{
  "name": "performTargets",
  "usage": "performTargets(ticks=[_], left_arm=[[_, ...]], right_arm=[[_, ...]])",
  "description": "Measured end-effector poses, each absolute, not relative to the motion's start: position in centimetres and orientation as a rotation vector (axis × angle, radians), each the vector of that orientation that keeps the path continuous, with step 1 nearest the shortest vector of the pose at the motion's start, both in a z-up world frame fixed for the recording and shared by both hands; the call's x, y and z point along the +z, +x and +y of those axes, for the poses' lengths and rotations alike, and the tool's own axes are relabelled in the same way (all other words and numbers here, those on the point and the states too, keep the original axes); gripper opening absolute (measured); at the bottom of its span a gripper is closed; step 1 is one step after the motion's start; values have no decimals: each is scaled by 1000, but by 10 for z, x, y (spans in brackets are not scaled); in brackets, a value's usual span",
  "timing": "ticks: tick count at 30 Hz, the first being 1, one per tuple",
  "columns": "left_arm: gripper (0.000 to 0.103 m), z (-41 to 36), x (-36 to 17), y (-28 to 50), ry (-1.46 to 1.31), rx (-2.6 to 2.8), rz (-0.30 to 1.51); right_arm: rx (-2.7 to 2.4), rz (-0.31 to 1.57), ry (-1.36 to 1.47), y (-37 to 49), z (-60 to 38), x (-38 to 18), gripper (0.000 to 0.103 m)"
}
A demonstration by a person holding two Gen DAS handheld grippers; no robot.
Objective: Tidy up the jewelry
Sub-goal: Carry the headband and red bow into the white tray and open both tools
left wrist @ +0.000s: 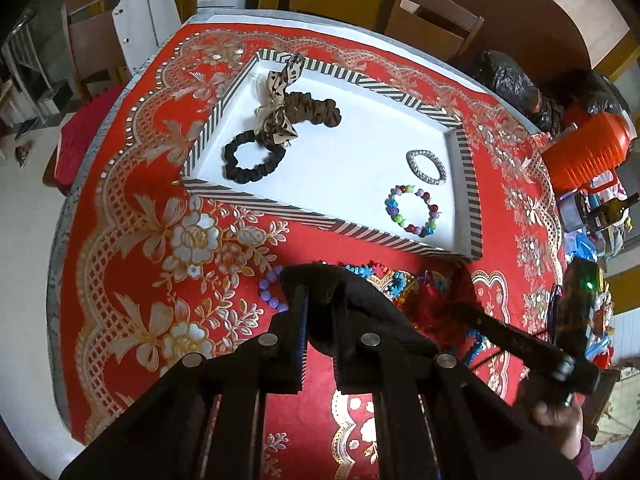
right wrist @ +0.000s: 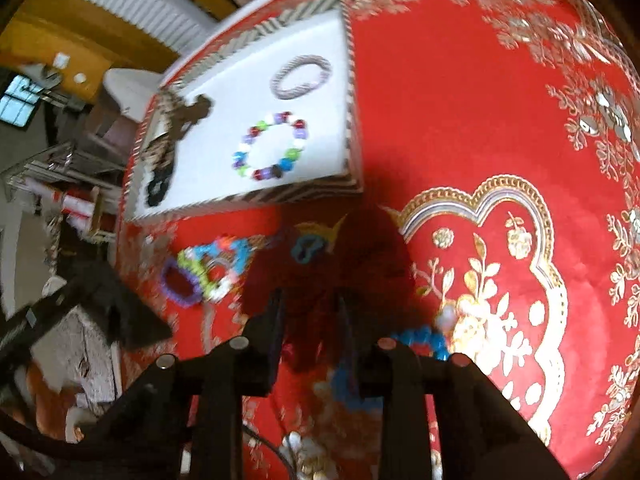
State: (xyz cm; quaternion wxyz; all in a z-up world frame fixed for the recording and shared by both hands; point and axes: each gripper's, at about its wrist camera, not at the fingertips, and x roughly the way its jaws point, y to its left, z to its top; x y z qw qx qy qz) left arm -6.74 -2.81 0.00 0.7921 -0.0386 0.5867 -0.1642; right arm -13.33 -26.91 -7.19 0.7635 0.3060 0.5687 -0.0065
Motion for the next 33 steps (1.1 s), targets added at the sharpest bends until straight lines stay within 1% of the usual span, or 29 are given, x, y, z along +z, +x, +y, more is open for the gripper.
performTargets(ticks=[4,5,8,13,21,26,33], left_arm=[[0,-27,-2,-66,-85,-353,1268],[0,-27,-2,-66,-85,-352,1268],[0,-25,0,-65,-94,-350,1265],[0,-28,11,-60,-97,-361,1239],[0,-50,34,-43,-62,-383,1175],[0,-63,41,-25,-10,-375,1136],[0,-72,40,3,28,-357,1114]], right_arm=[[-21,1218,604,-126,-266,-78,29],[-21,1213,587,-127,-266,-77,20],[-9,1191,583,-136,-271,-69,13],[39,1105,589,-155,-285,-30,12],[65,986,560,-150,-295,25,13],[70,959,493,-129,-289,41,13],[85,952,446,-93,-273,49,13]])
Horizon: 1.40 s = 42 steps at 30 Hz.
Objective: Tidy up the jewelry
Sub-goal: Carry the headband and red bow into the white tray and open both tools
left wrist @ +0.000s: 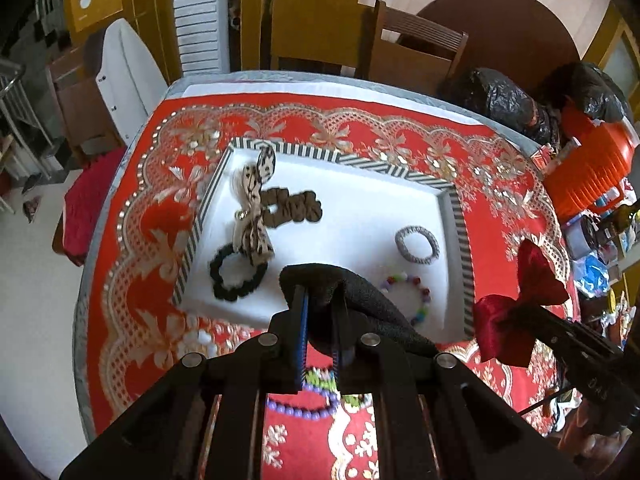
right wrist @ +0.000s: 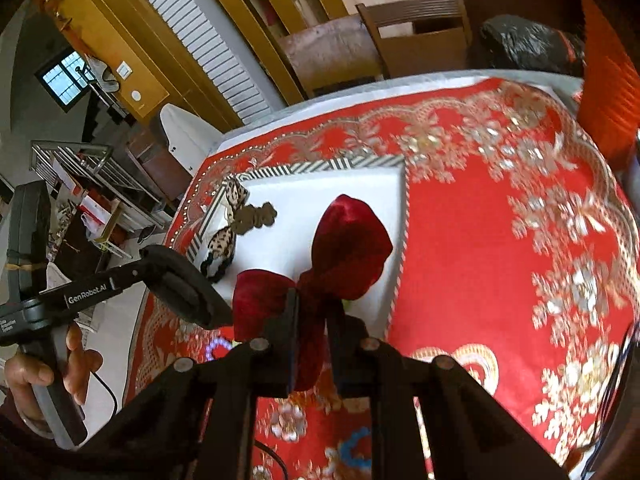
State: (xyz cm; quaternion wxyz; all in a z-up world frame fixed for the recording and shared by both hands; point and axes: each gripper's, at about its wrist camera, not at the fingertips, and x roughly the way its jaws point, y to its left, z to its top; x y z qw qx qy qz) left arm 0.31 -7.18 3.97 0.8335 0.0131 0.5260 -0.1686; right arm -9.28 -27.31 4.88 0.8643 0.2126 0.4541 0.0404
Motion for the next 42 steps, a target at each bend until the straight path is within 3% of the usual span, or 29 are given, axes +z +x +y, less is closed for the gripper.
performTargets(ticks=[11,27,31,34,36,42], left_arm=[[0,-83,10,50,37,-348,1151],[0,-80,-53,97,17,-297,1274],[0,-79,-56,103,-14,-292,1284],[9,-79,-56,104,-21,-296,1276],[16,-78,-54,104,-30,-291,1264],[18,-76,-47,100,-32,-286,1254]], right_arm=[[80,992,361,-16,-261,33,13],[97,1110,307,101,-252,-46,13],[108,1142,320,112,-249,-61,19],[106,1142,332,113,-251,-65,30],[112,1141,352,112,-252,-65,32],[118,1110,381,98,-255,-49,43]])
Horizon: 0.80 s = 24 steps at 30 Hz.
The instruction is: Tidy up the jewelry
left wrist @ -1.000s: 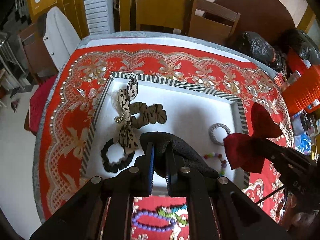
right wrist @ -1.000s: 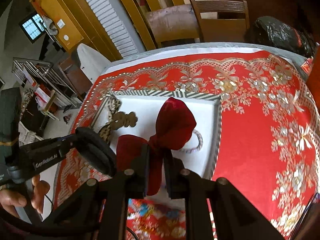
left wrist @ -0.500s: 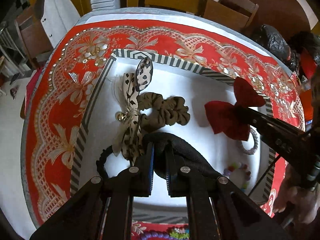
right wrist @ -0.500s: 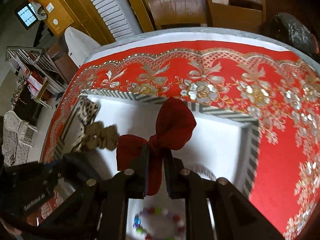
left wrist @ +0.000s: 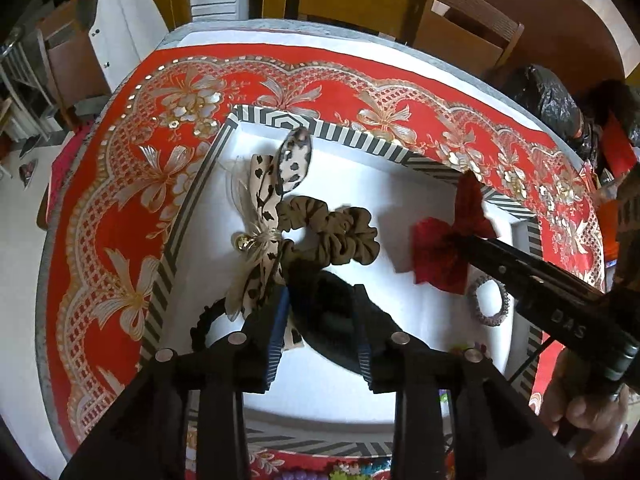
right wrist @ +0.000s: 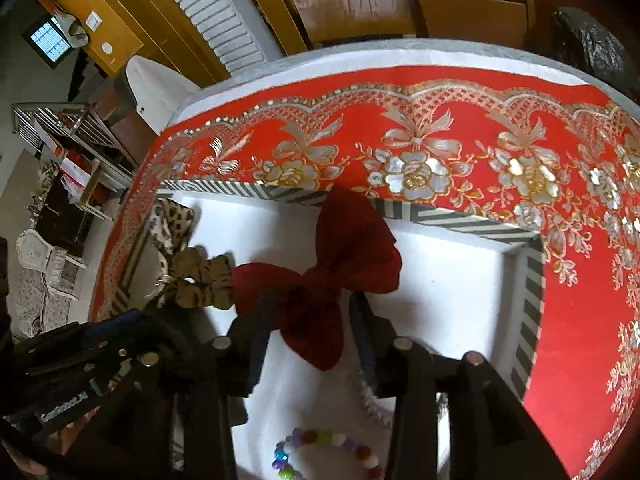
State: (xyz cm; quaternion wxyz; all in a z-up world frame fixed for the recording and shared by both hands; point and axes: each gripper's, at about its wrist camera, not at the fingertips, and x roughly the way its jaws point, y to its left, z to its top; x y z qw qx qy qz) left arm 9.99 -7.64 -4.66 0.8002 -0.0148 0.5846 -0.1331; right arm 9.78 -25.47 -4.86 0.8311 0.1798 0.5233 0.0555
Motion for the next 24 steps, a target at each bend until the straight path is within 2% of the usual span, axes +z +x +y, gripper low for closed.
performTargets(ticks=[24], left_arm=[[18,-71,14,16,68,-280,1106]], right_arm=[[54,949,339,-26,-250,38,59]])
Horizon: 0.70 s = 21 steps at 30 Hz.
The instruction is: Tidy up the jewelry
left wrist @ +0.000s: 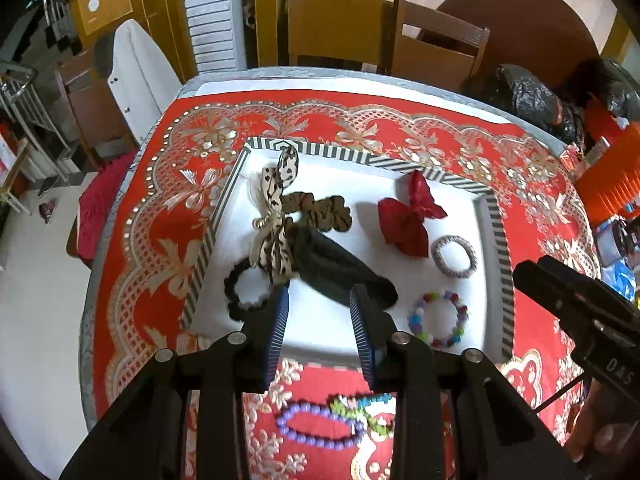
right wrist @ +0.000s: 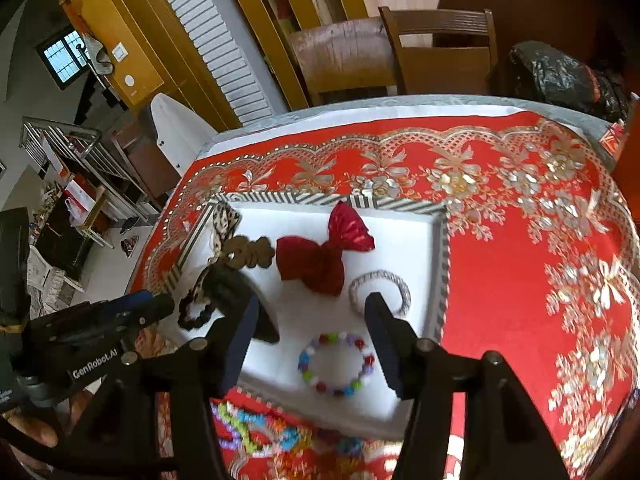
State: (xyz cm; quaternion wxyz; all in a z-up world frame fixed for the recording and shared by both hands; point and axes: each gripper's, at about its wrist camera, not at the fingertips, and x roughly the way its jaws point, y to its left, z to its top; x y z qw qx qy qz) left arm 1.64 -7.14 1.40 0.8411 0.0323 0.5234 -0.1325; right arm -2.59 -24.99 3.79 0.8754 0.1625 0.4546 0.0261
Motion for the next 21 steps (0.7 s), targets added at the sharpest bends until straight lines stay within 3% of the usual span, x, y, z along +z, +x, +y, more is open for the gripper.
performTargets(ticks=[21], left_arm=[[18,-64,36,-70,93,-264,1044]], right_arm=[[68,945,295,-132,-239,53,60]])
